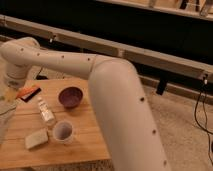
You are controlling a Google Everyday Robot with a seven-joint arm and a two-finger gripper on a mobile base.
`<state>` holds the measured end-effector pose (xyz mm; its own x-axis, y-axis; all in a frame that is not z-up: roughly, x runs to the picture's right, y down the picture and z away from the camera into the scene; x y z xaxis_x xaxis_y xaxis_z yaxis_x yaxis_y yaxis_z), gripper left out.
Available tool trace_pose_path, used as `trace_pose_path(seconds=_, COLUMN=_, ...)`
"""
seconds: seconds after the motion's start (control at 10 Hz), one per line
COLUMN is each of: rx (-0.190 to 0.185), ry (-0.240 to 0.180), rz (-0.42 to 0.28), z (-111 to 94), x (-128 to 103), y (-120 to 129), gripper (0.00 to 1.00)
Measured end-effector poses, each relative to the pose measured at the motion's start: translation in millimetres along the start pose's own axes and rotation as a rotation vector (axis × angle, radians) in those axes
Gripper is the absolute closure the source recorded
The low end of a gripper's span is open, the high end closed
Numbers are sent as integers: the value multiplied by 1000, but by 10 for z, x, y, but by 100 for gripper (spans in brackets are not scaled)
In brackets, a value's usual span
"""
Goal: Place the pepper in the ceramic cup
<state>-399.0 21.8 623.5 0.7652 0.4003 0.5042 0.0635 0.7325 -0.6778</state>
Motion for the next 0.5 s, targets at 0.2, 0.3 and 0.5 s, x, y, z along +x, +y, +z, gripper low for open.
trace_pose_path(seconds=0.2, rx=52, ry=-137, rz=119, z=-320, x=118, y=237, gripper=100)
trace_pose_path(seconds=0.3, rx=80, ry=-188, rz=161, z=-421, x=246, y=345, gripper=100)
trace_pose_path(seconds=0.5, rx=127, ry=-254, rz=240, z=-548, x=590, y=551, gripper=100)
